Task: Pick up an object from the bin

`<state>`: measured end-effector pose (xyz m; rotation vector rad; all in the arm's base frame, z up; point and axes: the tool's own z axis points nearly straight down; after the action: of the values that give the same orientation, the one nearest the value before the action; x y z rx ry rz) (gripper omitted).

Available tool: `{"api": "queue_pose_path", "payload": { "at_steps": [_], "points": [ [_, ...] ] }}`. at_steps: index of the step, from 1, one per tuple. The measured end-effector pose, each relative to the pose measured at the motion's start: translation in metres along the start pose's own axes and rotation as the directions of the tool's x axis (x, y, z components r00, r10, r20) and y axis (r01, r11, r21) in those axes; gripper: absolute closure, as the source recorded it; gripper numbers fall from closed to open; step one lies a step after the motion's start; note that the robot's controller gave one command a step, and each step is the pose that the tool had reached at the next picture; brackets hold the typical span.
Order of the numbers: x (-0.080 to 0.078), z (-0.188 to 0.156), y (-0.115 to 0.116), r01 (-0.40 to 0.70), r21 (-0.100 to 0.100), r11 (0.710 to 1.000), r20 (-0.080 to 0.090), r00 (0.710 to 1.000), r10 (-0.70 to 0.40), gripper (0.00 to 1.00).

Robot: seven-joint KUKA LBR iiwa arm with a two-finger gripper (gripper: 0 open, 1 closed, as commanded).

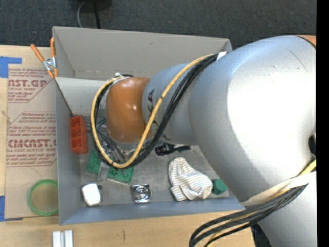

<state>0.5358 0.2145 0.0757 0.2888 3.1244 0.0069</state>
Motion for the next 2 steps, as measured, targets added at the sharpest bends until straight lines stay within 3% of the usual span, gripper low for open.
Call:
{"api": "queue_pose_path", "payload": {
  "at_steps": [2],
  "points": [
    [-0.0172,0.0019,0.0011,-0.046,-0.006,0.999,0.004,0.999,0.046,1.00]
  ]
}}
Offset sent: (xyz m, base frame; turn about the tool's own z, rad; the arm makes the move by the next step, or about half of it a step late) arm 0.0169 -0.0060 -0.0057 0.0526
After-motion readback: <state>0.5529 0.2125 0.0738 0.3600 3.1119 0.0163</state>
